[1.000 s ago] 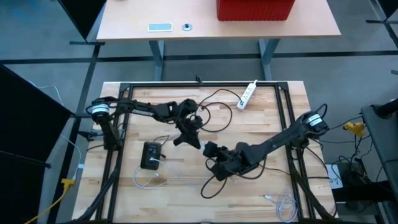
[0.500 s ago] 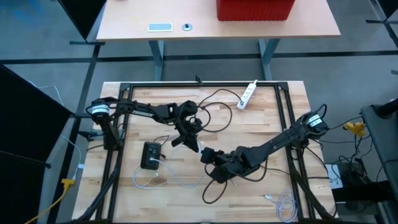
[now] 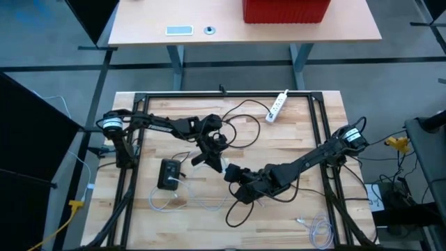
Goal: Insert USB
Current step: Insert the top white charger cable into the right black outlet extension
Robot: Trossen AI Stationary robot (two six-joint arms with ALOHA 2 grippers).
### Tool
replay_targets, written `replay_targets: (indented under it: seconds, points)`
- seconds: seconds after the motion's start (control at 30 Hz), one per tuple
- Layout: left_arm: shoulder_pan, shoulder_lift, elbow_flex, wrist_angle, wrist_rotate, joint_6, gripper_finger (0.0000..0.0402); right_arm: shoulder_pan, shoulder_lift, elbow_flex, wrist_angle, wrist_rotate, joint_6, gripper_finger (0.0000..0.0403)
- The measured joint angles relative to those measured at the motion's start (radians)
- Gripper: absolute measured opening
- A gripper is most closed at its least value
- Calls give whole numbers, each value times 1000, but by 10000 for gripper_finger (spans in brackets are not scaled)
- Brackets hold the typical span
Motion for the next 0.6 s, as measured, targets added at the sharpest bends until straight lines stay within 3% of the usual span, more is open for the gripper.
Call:
replay_targets:
  seconds: [0.3, 0.6]
  points:
    - [0, 0, 0, 42, -7, -33, 0, 0, 0, 0, 4, 1, 2, 45]
    - [-2, 0, 0, 43, -6, -38, 0, 0, 0, 0, 3, 1, 8, 58]
